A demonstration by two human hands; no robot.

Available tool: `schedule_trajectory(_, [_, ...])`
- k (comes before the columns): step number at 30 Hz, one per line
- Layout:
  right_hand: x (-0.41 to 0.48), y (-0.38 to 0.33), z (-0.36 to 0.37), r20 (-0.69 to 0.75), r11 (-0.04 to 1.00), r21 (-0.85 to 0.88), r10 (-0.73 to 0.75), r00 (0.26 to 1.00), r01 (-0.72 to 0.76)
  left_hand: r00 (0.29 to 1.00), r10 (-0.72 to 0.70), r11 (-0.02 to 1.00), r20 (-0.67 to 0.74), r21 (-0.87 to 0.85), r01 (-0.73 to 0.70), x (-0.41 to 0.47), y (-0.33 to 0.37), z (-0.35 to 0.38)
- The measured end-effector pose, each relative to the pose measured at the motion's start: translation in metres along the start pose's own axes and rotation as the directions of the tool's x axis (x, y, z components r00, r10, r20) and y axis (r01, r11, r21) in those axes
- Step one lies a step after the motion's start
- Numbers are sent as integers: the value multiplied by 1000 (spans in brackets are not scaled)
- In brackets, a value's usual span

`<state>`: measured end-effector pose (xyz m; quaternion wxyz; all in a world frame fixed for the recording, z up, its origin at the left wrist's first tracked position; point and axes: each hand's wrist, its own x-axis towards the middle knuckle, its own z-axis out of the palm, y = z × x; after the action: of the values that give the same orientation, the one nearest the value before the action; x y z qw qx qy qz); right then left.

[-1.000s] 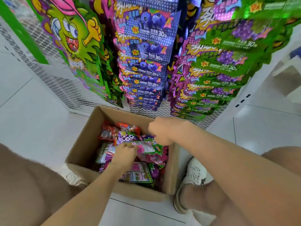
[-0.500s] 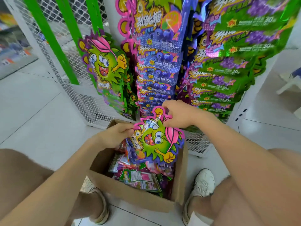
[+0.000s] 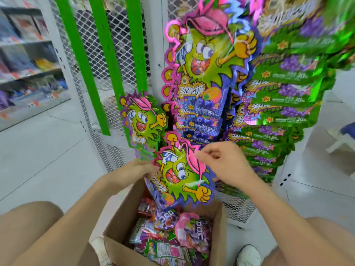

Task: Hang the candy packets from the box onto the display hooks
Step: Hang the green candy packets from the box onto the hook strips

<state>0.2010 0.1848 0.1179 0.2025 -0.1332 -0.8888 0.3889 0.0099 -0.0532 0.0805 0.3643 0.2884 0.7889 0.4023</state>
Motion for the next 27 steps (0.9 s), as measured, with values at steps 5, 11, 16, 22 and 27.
schedule_trajectory(5, [-2, -44, -11, 134, 983, -34, -176, 975, 182, 998, 56, 998, -19, -32, -57, -32, 47, -10])
schedule_trajectory(11, [30, -120, -43, 89, 889, -326, -310, 947, 321, 833, 478, 862, -277, -35, -506, -49, 130, -23])
schedule_trajectory(16, [48, -168, -105, 63, 979, 27, -202, 977, 201, 717, 582, 786, -384, 41, -617, -50, 193, -47])
schedule_trajectory(22, [66, -191, -159, 10, 980, 165, -117, 993, 114, 558, 662, 703, -501, 154, -695, -49, 267, -48])
schedule_trajectory(27, [101, -203, -191, -362, 921, -291, -355, 862, 258, 420, 738, 640, -528, 351, -683, -37, 335, -52])
